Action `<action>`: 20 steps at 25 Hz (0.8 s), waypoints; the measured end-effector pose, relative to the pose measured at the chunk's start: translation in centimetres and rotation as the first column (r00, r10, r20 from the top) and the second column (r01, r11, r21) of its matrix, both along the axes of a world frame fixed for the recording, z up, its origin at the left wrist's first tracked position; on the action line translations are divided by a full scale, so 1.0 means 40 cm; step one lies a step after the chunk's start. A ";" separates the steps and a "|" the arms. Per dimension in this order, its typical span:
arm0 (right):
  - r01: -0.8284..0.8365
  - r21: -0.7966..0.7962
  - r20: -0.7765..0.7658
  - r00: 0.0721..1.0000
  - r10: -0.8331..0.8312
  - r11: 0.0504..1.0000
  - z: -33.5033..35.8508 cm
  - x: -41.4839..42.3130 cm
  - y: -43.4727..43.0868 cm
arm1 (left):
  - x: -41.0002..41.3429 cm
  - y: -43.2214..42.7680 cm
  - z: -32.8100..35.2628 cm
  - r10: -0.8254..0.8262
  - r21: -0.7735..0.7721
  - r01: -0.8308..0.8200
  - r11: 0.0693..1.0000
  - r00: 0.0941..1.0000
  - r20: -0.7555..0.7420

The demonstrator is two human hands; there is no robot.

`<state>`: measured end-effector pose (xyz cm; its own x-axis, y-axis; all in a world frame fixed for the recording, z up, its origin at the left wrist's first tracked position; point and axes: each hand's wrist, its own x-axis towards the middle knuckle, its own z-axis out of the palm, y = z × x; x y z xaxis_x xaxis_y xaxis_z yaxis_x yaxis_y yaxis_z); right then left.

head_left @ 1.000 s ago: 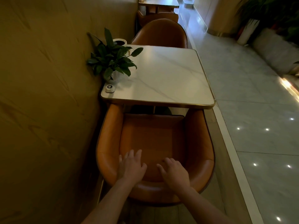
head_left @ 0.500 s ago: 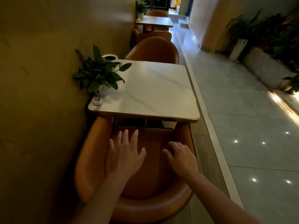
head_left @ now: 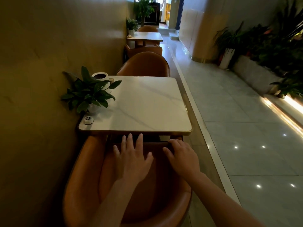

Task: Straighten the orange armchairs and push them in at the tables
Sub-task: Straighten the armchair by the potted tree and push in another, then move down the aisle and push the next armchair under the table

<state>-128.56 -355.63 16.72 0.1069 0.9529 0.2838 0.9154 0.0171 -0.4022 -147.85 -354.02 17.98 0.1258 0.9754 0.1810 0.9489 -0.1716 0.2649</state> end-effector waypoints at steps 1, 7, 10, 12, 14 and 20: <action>-0.004 0.011 -0.005 1.000 0.004 1.000 0.011 0.028 0.010 | 0.029 0.005 0.007 0.004 0.018 -0.004 1.000 1.000 -0.007; -0.126 0.041 0.027 0.992 0.124 0.991 0.058 0.265 0.081 | 0.266 0.052 0.027 0.105 0.043 -0.102 0.994 0.993 -0.060; -0.211 0.040 0.052 0.977 0.209 0.977 0.078 0.403 0.109 | 0.393 0.057 0.042 0.160 0.024 -0.158 0.987 0.982 -0.105; -0.243 0.050 0.061 0.969 0.240 0.969 0.091 0.496 0.114 | 0.482 0.052 0.062 0.184 0.022 -0.183 0.983 0.977 -0.108; -0.268 0.052 0.080 0.961 0.263 0.962 0.102 0.581 0.116 | 0.570 0.050 0.084 0.202 0.032 -0.200 0.979 0.973 -0.107; -0.260 0.039 0.085 0.963 0.256 0.965 0.123 0.781 0.183 | 0.763 0.103 0.128 0.195 0.066 -0.188 0.980 0.973 -0.124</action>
<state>-97.30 -348.33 21.65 -0.1657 0.9298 0.3287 0.9060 0.2752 -0.3218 -117.35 -349.90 23.11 -0.0362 0.9730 0.2280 0.9911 0.0057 0.1333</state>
